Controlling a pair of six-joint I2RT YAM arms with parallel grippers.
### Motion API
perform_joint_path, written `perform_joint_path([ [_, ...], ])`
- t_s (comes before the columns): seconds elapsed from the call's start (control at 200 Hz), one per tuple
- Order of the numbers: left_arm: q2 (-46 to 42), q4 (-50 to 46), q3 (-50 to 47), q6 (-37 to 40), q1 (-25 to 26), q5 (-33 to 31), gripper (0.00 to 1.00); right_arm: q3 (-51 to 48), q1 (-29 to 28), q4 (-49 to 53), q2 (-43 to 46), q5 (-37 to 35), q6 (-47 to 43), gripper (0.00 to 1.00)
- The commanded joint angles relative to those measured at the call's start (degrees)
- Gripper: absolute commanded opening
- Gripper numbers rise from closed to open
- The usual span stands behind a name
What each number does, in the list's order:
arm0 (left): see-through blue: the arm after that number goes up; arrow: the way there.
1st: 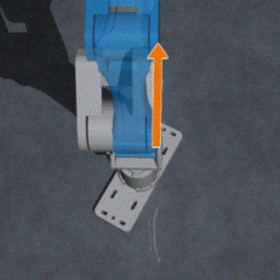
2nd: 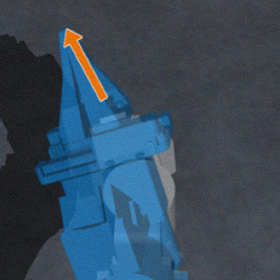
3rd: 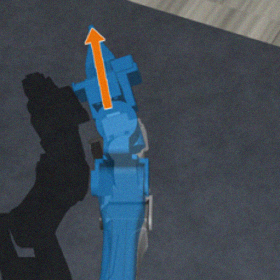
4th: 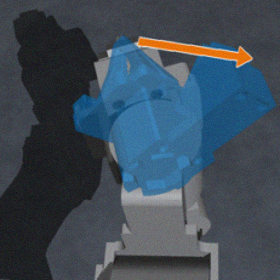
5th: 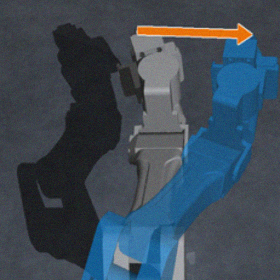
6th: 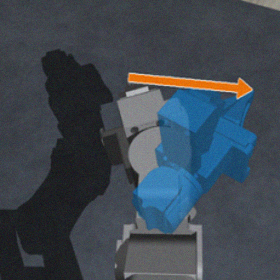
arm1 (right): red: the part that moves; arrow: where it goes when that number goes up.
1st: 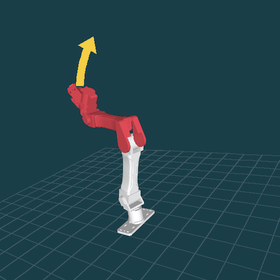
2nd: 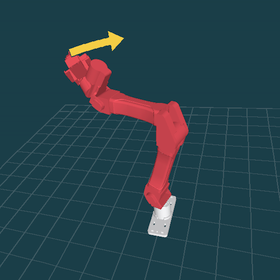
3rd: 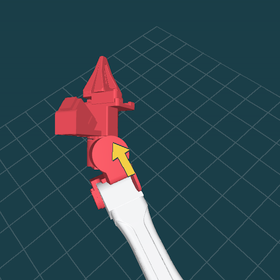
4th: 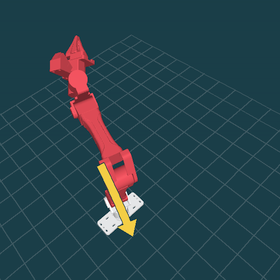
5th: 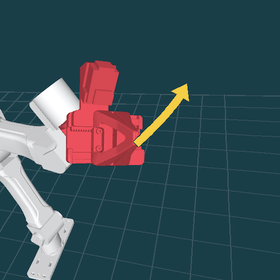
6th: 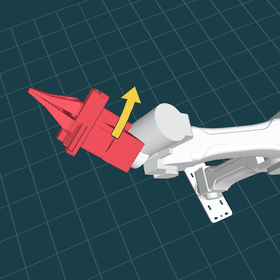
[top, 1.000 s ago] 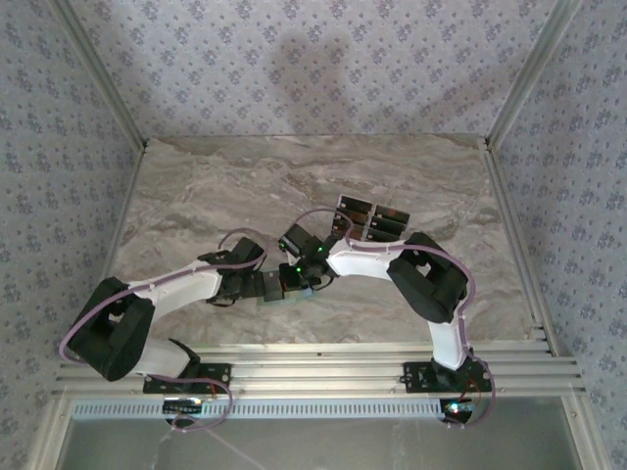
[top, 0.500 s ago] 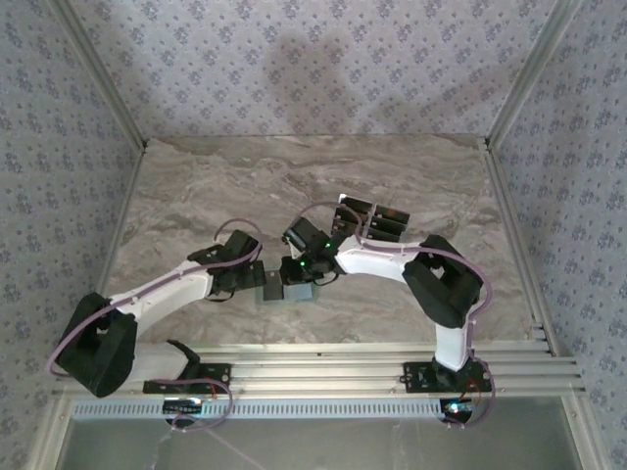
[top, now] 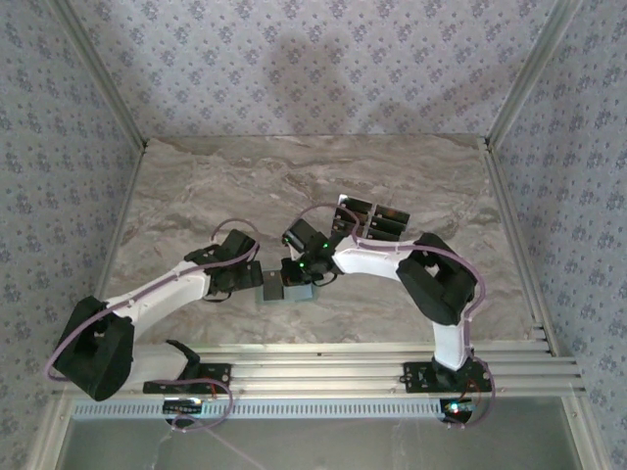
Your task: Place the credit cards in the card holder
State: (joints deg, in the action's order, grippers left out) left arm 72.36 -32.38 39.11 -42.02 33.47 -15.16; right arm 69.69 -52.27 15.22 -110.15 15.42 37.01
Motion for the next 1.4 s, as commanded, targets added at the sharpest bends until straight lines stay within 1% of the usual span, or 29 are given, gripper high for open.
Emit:
perform_joint_path([
  [0.0, -0.3, -1.04, -0.2, 0.54, -0.32, 0.46, 0.98, 1.59, -0.5, 0.96, -1.34, 0.31, -0.5, 0.08],
  [0.65, 0.11, 1.07, -2.49, 0.03, -0.34, 1.45, 0.98, 4.19, -2.15, 1.61, -4.29, 1.17, -0.47, 0.07],
  [1.039, 0.62, 1.38, -2.91, 0.09, -0.31, 1.29, 0.98, 1.21, -2.05, 1.65, 1.19, 0.02, -0.46, 0.07],
  [1.394, 1.82, 1.18, -4.43, -0.6, -0.29, 0.54, 0.98, -0.34, -2.0, 1.89, 0.81, -0.65, -0.48, 0.07],
])
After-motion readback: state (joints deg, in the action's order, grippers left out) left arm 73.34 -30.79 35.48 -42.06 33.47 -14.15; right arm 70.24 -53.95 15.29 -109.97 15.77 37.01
